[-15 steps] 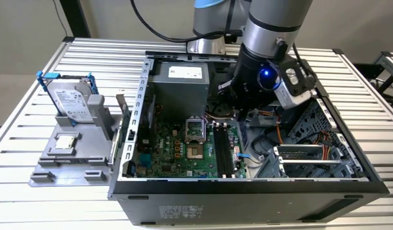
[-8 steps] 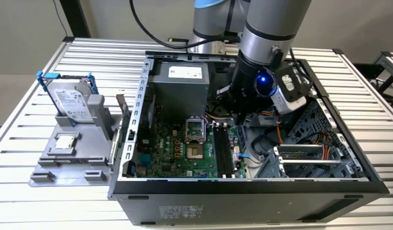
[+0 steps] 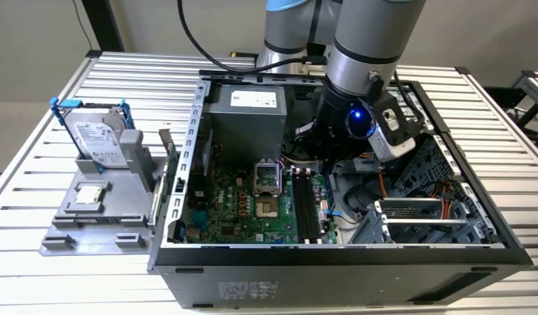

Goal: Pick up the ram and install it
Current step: 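Insert the ram into the slot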

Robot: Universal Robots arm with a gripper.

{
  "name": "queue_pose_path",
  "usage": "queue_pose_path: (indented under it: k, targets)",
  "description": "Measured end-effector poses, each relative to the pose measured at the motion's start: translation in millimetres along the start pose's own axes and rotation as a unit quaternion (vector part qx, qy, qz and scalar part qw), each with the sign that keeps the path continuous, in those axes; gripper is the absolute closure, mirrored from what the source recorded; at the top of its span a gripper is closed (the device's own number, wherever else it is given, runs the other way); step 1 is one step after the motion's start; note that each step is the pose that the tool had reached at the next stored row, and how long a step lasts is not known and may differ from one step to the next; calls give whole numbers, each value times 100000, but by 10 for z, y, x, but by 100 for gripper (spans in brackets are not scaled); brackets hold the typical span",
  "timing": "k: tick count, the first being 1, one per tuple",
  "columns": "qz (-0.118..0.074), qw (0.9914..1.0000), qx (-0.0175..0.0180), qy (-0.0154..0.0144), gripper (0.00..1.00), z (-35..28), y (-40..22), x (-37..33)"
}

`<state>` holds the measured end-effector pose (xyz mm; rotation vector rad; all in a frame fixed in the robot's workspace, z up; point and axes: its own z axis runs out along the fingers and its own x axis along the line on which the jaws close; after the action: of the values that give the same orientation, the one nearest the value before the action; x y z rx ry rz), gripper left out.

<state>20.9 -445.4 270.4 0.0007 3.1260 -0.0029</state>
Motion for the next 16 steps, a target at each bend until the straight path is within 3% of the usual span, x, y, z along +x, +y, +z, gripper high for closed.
queue_pose_path:
  k: [6,16]
  targets:
    - [4,100000,21,2,100,51,-2,2]
    - [2,100000,106,1,100,218,-10,32]
